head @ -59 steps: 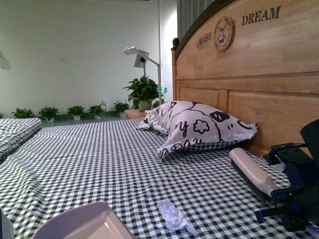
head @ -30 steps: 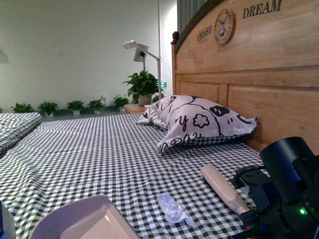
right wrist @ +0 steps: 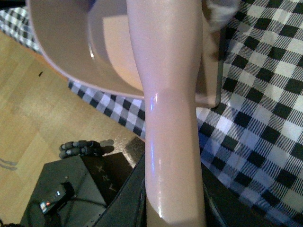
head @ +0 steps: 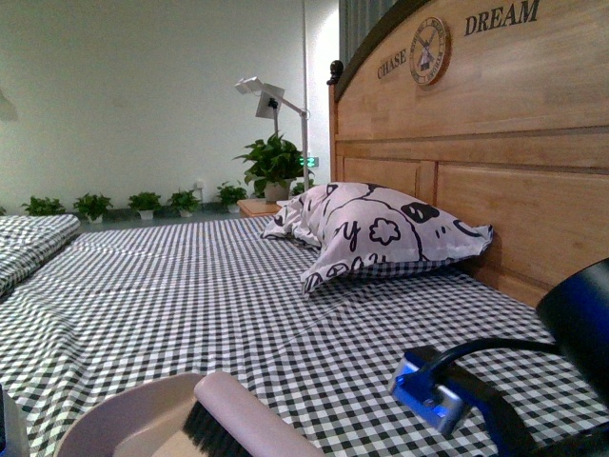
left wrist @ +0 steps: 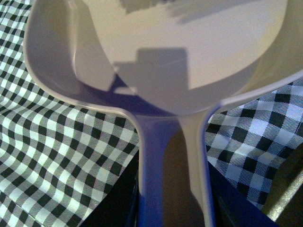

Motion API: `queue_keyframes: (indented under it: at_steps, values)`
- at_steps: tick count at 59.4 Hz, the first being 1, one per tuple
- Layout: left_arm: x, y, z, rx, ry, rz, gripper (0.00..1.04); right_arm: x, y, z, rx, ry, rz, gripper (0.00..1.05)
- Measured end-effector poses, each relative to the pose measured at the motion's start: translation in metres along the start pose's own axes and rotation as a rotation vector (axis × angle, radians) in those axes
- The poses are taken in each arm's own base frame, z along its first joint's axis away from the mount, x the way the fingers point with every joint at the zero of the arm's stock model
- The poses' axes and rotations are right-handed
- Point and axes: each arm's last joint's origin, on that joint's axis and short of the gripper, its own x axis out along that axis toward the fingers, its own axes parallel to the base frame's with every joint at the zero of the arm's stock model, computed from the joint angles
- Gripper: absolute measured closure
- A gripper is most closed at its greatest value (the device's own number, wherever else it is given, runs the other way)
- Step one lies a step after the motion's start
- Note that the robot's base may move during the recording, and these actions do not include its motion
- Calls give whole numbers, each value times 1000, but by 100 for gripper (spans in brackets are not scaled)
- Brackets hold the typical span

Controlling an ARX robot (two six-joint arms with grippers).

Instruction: Clean up trash

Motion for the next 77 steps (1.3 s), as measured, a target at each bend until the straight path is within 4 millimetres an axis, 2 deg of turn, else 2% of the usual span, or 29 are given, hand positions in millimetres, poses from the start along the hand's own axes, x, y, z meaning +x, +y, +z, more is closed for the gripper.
queue_keyframes:
  at_steps: [15, 28, 38, 43, 51, 59, 67, 73, 77]
  values:
    - [0, 0, 0, 1, 0, 0, 78, -38, -18, 3, 5, -73, -122, 85]
    - [0, 0, 0, 2, 0, 0, 78, -47, -28, 11, -8, -148, -264, 85]
    - [0, 0, 0, 2, 0, 0, 78, -39, -46, 12, 11, -136, -489, 85]
    - [0, 0, 0, 2, 0, 0, 78, -18, -61, 2, 24, -63, -653, 85]
    - [0, 0, 0, 2, 0, 0, 78, 7, -66, -8, 11, 3, -704, 85]
    - [0, 0, 0, 2, 0, 0, 78, 31, -63, -7, -17, 38, -677, 85]
    - [0, 0, 0, 2, 0, 0, 78, 38, -51, -4, -25, 56, -564, 85]
    - [0, 0, 0, 2, 0, 0, 78, 38, -31, -4, -34, 70, -336, 85]
    - [0, 0, 0, 2, 0, 0, 78, 29, -6, -5, -34, 98, -71, 85]
